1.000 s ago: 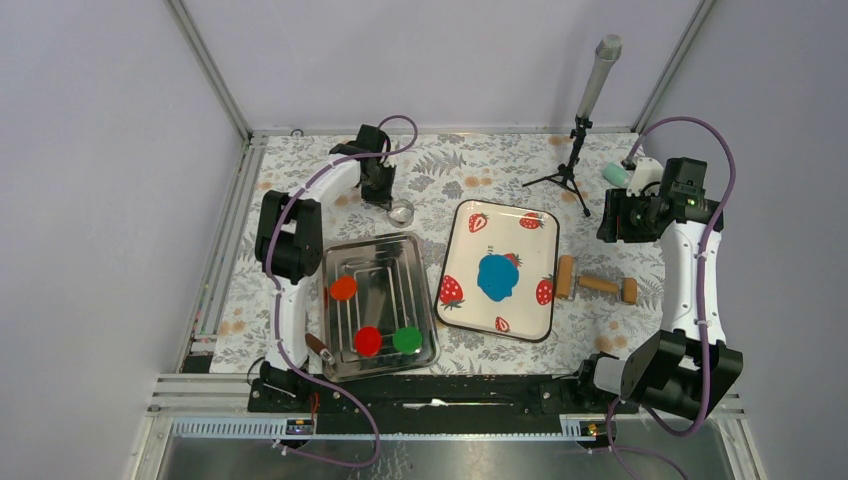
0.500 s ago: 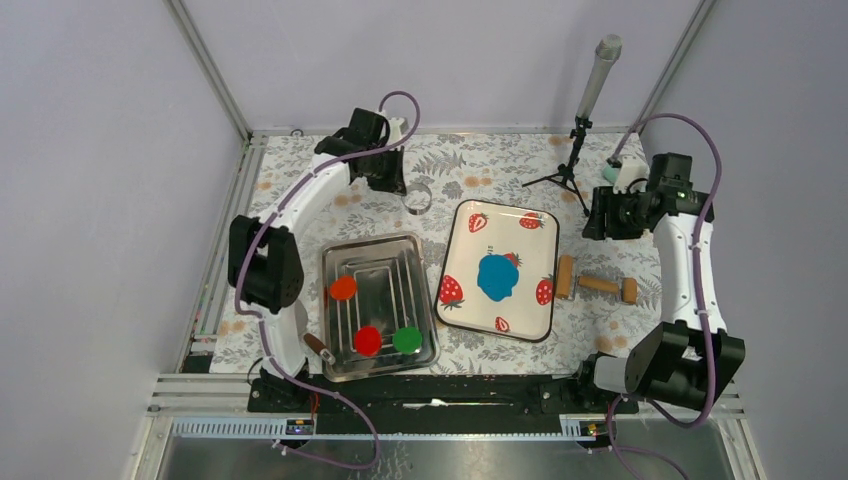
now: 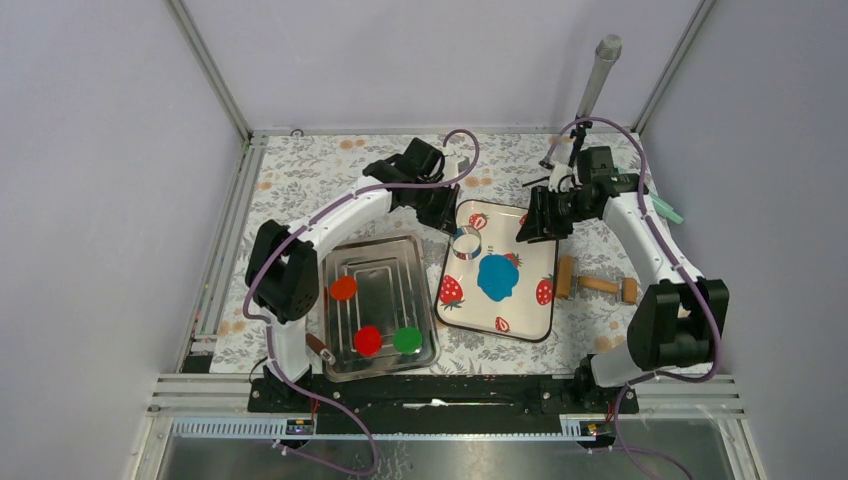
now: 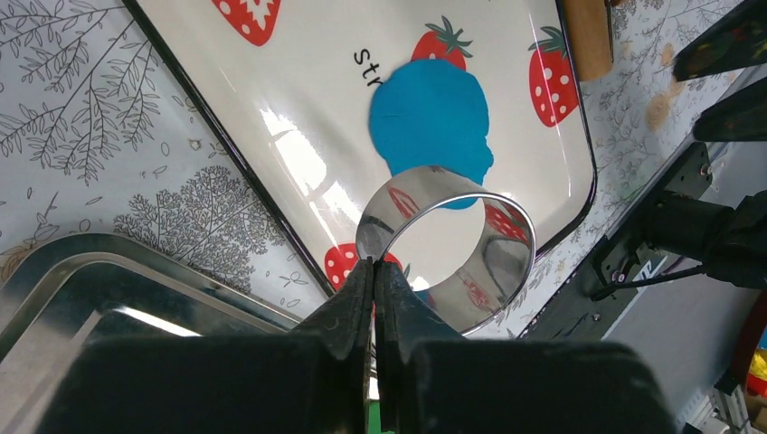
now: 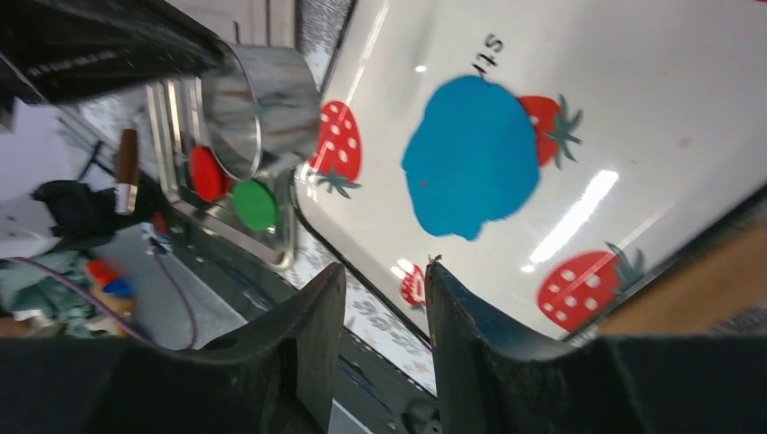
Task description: Roll out the dumpling wrappers from the dough
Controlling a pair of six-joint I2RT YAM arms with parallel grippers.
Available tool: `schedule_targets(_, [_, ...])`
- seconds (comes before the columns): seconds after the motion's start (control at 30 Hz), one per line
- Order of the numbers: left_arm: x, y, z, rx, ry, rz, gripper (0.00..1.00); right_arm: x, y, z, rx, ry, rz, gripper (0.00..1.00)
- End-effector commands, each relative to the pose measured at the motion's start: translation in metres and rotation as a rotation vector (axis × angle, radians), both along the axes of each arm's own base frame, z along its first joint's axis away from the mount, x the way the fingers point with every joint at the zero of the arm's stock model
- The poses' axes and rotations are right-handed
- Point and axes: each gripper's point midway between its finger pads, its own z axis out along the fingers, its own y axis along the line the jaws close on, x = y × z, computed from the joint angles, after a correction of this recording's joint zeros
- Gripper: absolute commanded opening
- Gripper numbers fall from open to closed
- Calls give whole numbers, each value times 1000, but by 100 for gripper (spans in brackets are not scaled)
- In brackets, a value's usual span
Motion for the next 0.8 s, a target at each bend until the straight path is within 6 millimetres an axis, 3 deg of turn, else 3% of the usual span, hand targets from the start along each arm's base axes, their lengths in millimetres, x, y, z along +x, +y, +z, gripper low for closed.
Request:
schedule_targets(0.0, [11,-15,15,-58,-54,-6,0,17,31,16,210,67,-52,45])
schedule_targets(0.23, [5,-28,8,-34,-65,-36,0,39,56,14,335,108,-71,44])
schedule_targets(0.43, [7,-36,5,-26,-72,-45,0,36,64,-2,270,134,-29,52])
schedule_targets(0.77, [8,-47,5,-40,-82,-72,0,25,68,-24,195,157,-6,35])
